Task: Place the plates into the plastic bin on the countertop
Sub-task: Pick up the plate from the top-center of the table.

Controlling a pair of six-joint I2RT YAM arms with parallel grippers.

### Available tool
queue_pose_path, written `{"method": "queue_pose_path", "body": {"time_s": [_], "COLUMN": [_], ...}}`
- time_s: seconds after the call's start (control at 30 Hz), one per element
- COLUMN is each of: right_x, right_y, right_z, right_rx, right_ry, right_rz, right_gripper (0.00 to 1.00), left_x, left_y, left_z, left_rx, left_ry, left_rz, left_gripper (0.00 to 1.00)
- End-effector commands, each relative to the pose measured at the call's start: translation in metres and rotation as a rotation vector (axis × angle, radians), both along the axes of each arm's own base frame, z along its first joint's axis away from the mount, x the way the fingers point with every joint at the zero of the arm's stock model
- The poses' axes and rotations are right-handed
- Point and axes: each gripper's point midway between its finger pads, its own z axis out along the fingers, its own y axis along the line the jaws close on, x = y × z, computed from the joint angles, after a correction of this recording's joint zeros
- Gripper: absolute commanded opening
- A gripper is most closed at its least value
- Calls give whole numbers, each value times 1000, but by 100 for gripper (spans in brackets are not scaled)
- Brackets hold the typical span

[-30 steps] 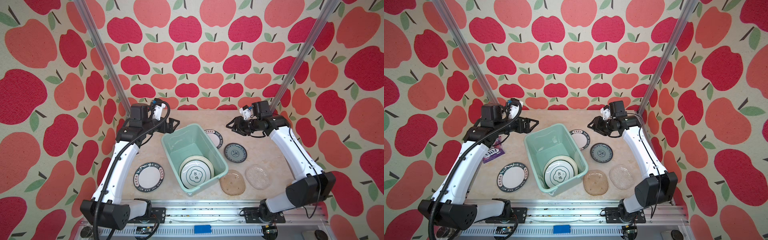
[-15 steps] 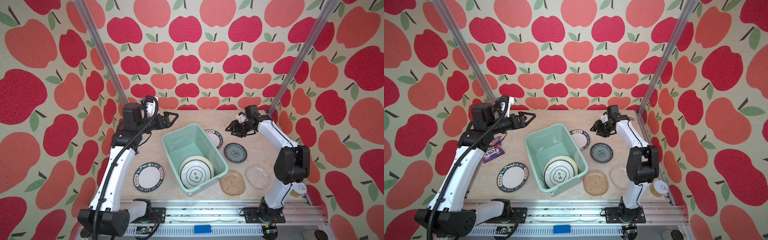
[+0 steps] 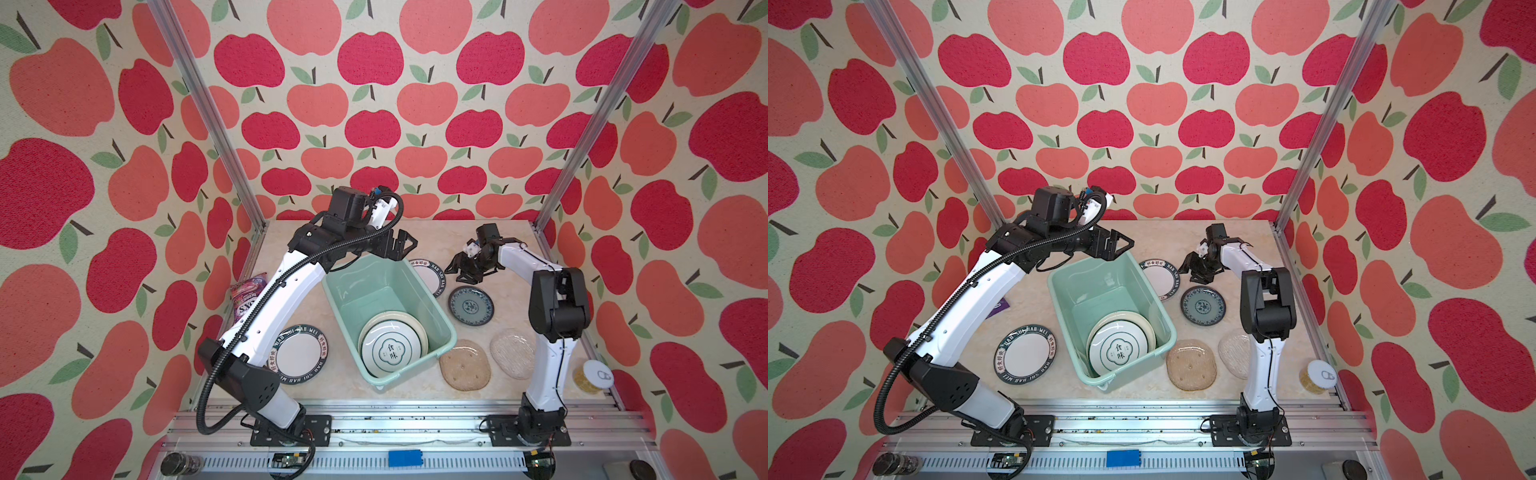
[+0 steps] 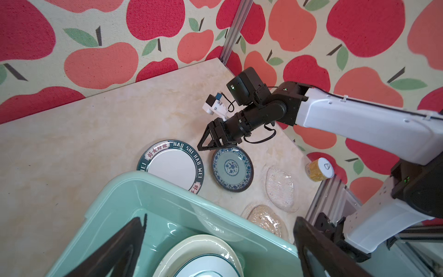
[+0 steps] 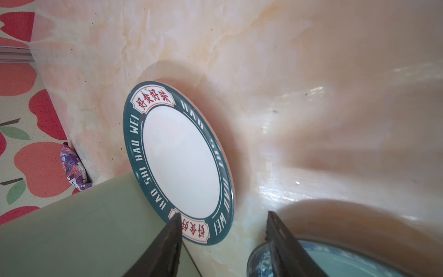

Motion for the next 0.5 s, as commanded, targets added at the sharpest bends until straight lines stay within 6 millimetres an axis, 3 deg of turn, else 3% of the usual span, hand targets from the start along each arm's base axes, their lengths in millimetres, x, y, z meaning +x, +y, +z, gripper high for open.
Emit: {"method": "queue_pose_path", "body": {"time_s": [0.0,0.1,0.23,0.47], "right_x": [14,18,20,17], "right_y": [7,9,15,36], "right_z": [-5,-13,-25,-38], "right_rx": [41,48,75,96], "right_ry": [-19,-6,9,30], "right_rz": [26,29,29,73], "right_gripper": [58,56,55,50], "left_x": [-8,-12,-11,-6], "left_y": [-10,-29,-46,-56], "left_z": [-20,-33,-40,-38], "left_rx": [216,330,335,294], "left_ry": [-59,-84,-67,-60], "left_rz": [-70,-140,-172,-165], "left_gripper": [99,99,99,99]}}
